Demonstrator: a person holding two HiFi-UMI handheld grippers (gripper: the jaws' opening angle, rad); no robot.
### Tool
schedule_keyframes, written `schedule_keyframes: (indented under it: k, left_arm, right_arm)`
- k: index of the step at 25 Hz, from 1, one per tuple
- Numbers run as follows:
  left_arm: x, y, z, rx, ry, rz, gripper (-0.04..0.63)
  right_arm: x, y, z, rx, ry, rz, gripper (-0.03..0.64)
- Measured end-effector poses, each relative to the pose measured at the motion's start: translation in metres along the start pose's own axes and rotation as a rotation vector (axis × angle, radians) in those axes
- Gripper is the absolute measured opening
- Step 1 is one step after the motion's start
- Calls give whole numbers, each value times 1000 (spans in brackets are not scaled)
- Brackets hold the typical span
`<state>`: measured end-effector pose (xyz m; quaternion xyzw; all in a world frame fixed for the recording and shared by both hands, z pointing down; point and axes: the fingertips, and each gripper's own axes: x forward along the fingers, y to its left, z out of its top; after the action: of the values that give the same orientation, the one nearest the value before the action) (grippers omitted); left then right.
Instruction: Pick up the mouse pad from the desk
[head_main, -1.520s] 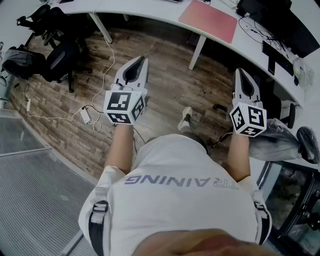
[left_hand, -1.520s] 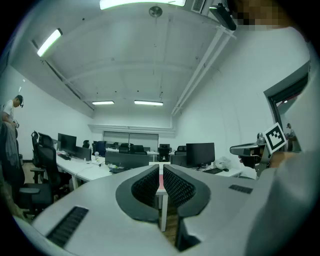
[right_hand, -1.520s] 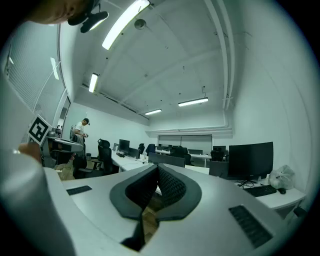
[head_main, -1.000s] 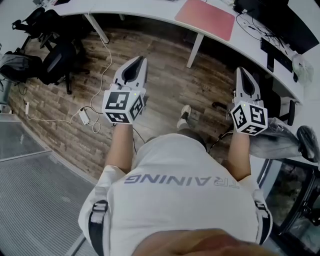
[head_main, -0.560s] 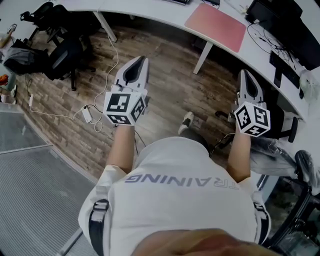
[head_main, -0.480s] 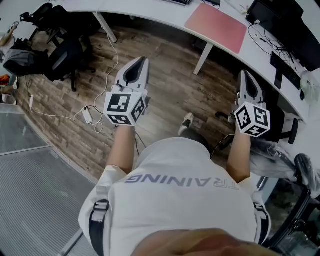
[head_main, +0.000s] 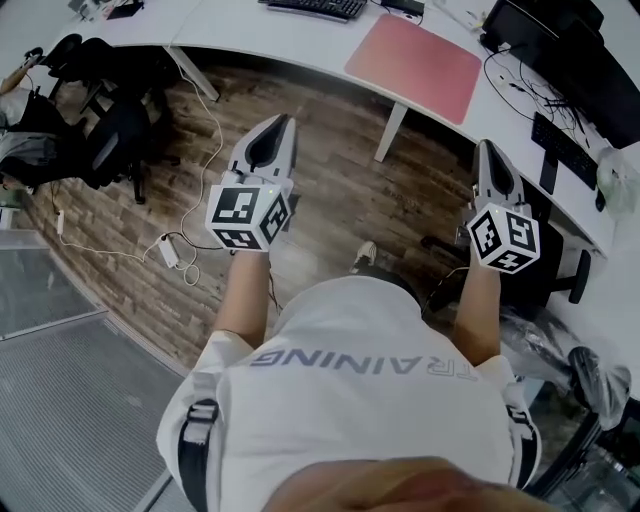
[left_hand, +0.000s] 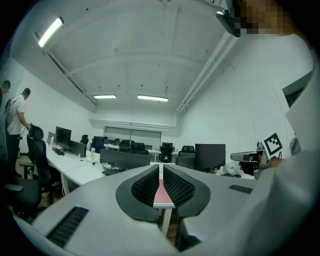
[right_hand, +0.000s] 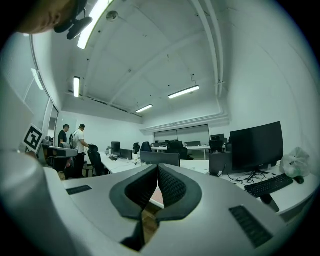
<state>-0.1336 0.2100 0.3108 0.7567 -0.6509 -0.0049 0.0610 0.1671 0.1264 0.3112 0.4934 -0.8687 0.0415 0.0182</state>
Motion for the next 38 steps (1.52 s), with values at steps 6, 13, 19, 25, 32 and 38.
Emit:
schedule_keyframes:
  k: [6,13,19,25,32,38]
  left_arm:
    - [73,-33,8,34,12,-45,51]
    - [131,-60,1,94,35,-97,51]
    - [167,-53,-7,83,62,-121,51]
    - [217,-31,-22,47,71,-165,51]
    - [300,10,-16,26,76,-234,51]
    - [360,47,-11,13,93,-300,51]
  right_arm:
    - [31,-63,1,33,3,-26,25]
    - [64,-102,-12,94,8,-28,25]
    - [94,-114,-20,90,47,-24,25]
    - [137,-122,-27,61,87,-54,25]
    - [208,-136,-15,41,90,-127,25]
    - [257,-140,-17,36,113,-197,25]
